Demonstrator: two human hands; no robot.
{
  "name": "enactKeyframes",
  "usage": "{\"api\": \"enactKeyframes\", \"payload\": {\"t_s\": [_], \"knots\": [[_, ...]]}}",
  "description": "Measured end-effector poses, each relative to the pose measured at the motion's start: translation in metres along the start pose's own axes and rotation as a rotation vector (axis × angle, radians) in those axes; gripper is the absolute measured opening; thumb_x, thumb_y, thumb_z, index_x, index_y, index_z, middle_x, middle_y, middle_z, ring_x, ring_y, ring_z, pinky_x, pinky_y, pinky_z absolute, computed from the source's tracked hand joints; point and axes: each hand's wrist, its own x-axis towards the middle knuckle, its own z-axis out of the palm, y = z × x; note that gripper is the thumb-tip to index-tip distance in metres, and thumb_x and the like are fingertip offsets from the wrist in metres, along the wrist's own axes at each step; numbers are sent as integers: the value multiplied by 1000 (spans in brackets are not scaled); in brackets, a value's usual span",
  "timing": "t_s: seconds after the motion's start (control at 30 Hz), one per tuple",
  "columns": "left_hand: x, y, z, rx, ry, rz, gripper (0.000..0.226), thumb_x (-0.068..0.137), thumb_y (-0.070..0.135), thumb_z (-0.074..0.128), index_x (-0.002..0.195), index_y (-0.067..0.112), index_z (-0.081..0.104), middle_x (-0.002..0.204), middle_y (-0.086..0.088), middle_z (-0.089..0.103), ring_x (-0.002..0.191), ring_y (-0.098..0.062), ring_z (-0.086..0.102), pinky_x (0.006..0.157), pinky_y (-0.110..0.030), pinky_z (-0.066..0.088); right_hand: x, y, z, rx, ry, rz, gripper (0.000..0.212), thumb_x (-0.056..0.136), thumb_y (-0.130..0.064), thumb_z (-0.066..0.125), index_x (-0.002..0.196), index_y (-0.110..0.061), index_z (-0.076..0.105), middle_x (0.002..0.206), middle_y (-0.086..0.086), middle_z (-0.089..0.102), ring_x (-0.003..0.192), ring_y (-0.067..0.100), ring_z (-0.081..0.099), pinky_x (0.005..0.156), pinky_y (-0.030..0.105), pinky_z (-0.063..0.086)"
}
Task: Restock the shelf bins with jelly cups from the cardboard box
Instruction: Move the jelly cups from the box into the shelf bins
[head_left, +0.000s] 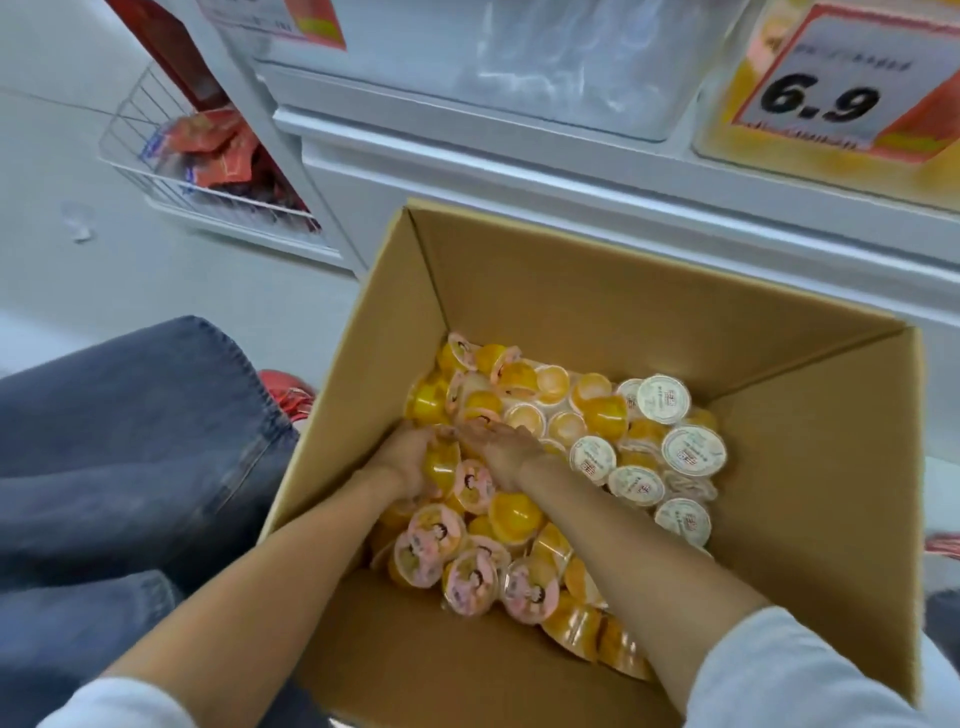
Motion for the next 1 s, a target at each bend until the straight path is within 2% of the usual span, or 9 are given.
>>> {"api": "enactKeyframes", "payload": {"t_s": [0.07, 0.17, 0.27, 0.37, 0.53, 0.63, 0.7, 0.87, 1.0], "knots": [[-2, 4, -3, -40, 64, -33, 40, 76, 13, 73, 109, 15, 51, 118, -8, 56, 96, -18, 53, 84, -29, 49, 2, 1, 1, -52, 7, 0, 88, 91, -6, 55, 155, -29, -2, 162, 3, 1, 147, 31, 9, 118, 44, 17], [-7, 11, -5, -43, 159, -25, 44, 79, 31, 66, 113, 17, 41, 108, -8, 59, 98, -26, 59, 90, -33, 50, 4, 0, -5, -43, 60, 48, 74, 92, -14, 55, 154, -24, 15, 157, 13, 11, 144, 37, 14, 116, 43, 21], [-6, 13, -7, -38, 149, -28, 48, 77, 32, 70, 114, 16, 44, 106, -8, 62, 97, -27, 61, 87, -34, 51, 4, 0, -9, 103, 91, 76, 71, 91, -13, 55, 151, -29, 21, 153, 12, 19, 142, 34, 19, 113, 43, 29], [-10, 18, -11, 9, 153, 32, 56, 73, 35, 80, 117, 17, 50, 108, -4, 65, 98, -24, 62, 84, -32, 51, -12, 2, -8, 267, 196, 124, 70, 89, -14, 61, 149, -24, 27, 151, 9, 30, 138, 31, 31, 107, 40, 37], [-27, 58, -28, 14, 317, 239, 52, 76, 43, 76, 120, 23, 59, 110, -2, 68, 103, -22, 63, 78, -26, 46, -79, 27, -11, 422, 657, 202, 54, 91, -28, 61, 140, -21, 41, 132, 3, 45, 125, 23, 42, 102, 37, 42], [-45, 99, -37, 25, 429, 400, 51, 83, 51, 66, 126, 24, 57, 117, -3, 64, 109, -24, 59, 89, -33, 48, -133, 45, -37, 439, 902, 201, 49, 90, -28, 61, 136, -19, 47, 128, 1, 47, 120, 20, 43, 100, 35, 42], [-64, 131, -43, 32, 534, 471, 62, 85, 56, 60, 135, 21, 50, 125, -5, 61, 115, -25, 56, 94, -36, 46, -170, 54, -63, 433, 1038, 199, 48, 90, -29, 61, 136, -20, 48, 128, 1, 47, 120, 18, 42, 100, 32, 42], [-132, 218, -73, -101, 775, 730, 59, 80, 60, 63, 126, 26, 48, 110, 0, 63, 102, -20, 60, 85, -38, 50, -259, 59, -145, 426, 1396, 115, 48, 88, -30, 67, 132, -19, 51, 123, 0, 50, 117, 18, 47, 101, 30, 41], [-180, 282, -122, -204, 973, 1013, 54, 84, 56, 62, 127, 27, 50, 110, 4, 61, 99, -17, 57, 85, -36, 50, -321, 63, -213, 437, 1690, 46, 48, 88, -30, 68, 131, -16, 51, 125, 2, 51, 117, 17, 49, 98, 33, 44]]}}
